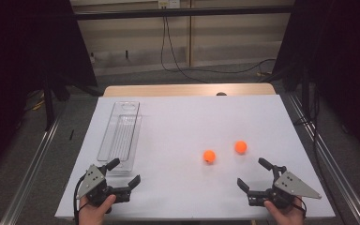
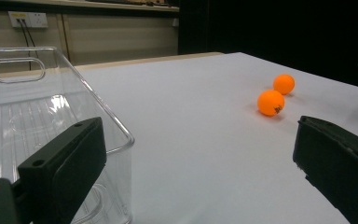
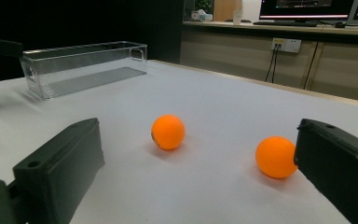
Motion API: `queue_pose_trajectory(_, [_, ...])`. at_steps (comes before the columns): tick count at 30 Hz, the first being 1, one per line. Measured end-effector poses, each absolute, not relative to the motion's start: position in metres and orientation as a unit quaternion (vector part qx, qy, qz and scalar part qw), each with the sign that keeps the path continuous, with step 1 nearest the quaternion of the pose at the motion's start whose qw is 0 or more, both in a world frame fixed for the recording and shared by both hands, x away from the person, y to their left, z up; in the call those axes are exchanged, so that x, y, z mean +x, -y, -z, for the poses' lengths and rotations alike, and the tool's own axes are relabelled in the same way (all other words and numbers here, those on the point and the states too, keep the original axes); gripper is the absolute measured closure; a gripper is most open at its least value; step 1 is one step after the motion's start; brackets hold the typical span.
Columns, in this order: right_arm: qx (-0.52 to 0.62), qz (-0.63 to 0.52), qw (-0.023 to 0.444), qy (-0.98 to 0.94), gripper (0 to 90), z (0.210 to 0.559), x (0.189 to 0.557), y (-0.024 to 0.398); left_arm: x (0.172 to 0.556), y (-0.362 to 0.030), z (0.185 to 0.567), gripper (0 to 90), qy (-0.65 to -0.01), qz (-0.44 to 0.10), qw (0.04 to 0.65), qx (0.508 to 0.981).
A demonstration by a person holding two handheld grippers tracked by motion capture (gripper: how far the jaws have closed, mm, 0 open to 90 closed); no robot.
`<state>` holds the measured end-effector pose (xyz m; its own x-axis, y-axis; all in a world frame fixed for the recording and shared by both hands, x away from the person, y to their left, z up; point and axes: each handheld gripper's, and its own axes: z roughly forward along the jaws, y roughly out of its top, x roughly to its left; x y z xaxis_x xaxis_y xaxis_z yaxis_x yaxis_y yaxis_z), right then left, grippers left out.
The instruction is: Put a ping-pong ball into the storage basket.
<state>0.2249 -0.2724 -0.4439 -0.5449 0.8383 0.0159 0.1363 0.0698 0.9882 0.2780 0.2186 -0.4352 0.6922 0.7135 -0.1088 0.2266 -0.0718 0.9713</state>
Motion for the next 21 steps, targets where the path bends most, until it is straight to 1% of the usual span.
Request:
queue_pose_trajectory(13, [0.369,-0.578,0.302,-0.662,0.8,0.4436,0.2247,0.2748,0.2797,-0.2158,0.4344,2.6,-0.336,-0.199,0.596,0.702])
queue_pose_trajectory(21, [0.375,-0.581,0.299,-0.657,0.0,0.4436,0.2247,0.2768,0.2800,-0.2092,0.4323,2.6,-0.325,-0.197,0.596,0.707])
